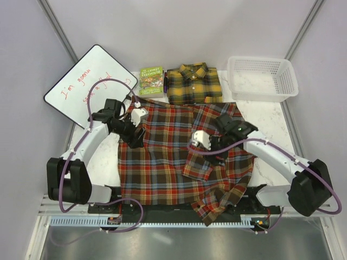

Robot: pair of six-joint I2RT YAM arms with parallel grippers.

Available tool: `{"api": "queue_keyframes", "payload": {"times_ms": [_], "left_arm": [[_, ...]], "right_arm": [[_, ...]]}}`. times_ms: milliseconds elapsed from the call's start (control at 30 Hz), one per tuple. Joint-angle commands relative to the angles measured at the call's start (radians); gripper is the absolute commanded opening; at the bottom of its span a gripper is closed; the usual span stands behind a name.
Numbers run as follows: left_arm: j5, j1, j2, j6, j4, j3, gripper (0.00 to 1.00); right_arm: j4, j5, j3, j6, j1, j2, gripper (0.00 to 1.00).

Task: Fold and stack the long sleeve shirts
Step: Flatten the shirt out

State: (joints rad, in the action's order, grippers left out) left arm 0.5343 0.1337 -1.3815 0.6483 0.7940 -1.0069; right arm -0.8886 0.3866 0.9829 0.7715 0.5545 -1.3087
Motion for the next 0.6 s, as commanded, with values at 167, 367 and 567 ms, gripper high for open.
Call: {"api": "queue_keyframes", "payload": {"times_ms": [167,367,567], "left_arm": [[0.093,-0.019,0.047,-0.128,0.001,0.036,0.95],[0.087,-0.020,0.064,-0.147,-0.010,0.048,0.96],[0.084,-0.020,0.064,-0.144,-0.010,0.045,0.97]], "right_arm": [[0.276,-0.159,-0.199,-0.051,0.269,0.052,0.83],[0.358,-0.249,-0.245,-0.034,0.366,0.013,0.84],[0.324,-0.261,-0.262,-0.006,0.433,0.002,0.85]]}}
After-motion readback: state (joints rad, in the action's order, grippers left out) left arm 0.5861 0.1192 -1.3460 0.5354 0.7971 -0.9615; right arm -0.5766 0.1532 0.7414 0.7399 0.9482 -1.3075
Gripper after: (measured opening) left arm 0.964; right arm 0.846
